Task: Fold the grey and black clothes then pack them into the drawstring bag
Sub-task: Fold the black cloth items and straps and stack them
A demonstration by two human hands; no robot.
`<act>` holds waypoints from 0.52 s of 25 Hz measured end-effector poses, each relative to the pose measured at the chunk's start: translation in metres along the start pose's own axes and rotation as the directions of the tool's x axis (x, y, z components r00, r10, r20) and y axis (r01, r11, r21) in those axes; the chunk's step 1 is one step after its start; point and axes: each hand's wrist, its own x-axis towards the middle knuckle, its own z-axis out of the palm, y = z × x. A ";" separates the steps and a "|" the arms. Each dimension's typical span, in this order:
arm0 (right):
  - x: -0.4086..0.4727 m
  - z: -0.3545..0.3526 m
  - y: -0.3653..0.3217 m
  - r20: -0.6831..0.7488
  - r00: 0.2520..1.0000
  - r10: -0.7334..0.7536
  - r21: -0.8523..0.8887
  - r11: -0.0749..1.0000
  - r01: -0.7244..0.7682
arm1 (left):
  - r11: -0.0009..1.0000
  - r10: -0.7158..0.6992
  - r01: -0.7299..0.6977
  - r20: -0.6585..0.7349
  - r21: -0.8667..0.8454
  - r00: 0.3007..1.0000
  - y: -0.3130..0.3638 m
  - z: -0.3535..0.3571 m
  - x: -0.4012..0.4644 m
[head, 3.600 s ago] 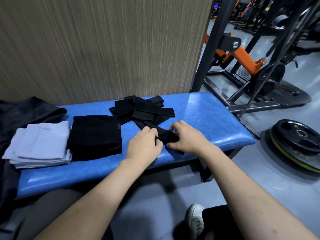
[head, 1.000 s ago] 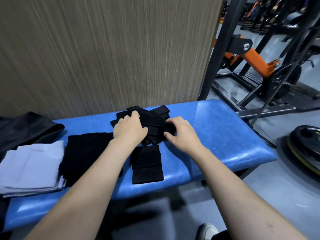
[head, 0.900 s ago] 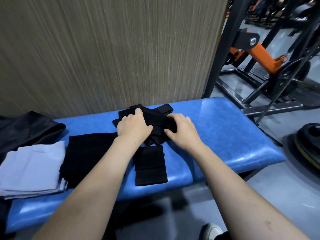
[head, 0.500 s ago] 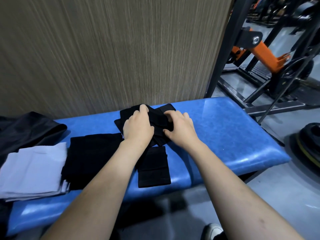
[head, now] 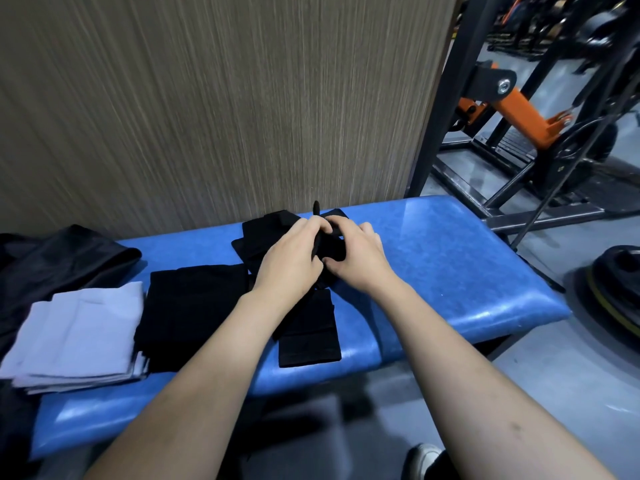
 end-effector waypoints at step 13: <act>-0.024 -0.053 0.011 -0.066 0.993 -0.095 -0.413 0.909 0.059 | 0.969 0.121 -0.094 -0.110 0.226 0.986 0.011 -0.001 -0.007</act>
